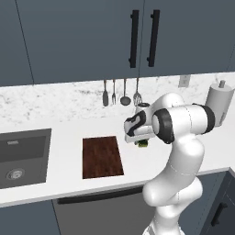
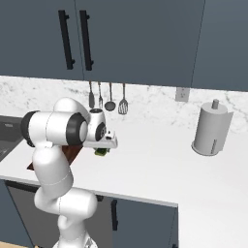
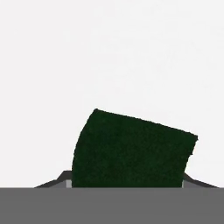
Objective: Pick up the sponge from the counter and clean the cutting board by briefly scrubbing or pressing down on the cutting board. Once finished, release the sponge.
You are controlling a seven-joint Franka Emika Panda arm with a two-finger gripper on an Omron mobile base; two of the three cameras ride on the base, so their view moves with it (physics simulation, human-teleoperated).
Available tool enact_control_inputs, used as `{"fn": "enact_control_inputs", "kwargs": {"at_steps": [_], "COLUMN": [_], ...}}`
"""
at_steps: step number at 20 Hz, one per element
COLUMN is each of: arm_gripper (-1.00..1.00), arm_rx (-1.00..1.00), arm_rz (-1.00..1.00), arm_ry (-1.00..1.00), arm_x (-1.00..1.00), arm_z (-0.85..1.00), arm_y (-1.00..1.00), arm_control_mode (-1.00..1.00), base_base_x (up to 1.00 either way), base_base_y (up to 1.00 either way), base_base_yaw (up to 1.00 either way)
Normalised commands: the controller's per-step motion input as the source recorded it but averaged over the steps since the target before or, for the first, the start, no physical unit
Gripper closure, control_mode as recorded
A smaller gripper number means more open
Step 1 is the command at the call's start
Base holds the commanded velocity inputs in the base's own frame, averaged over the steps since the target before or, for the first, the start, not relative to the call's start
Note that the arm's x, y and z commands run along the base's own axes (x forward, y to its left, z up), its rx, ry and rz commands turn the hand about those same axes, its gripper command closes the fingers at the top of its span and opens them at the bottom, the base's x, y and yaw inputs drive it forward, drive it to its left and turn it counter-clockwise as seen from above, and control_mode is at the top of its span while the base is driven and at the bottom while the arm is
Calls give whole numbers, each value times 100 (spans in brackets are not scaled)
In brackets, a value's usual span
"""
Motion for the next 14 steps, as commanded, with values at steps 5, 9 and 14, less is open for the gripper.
{"fn": "enact_control_inputs", "kwargs": {"at_steps": [5, 9, 14], "arm_gripper": [100, -100, -100], "arm_rx": [0, 0, 0], "arm_rz": [0, 0, 0], "arm_ry": [0, 0, 0], "arm_x": [0, 0, 0], "arm_z": [-8, 0, 0], "arm_y": [-3, 0, 0], "arm_control_mode": [-100, -100, -100], "base_base_x": [0, 0, 0], "base_base_y": [0, 0, 0], "base_base_yaw": [0, 0, 0]}}
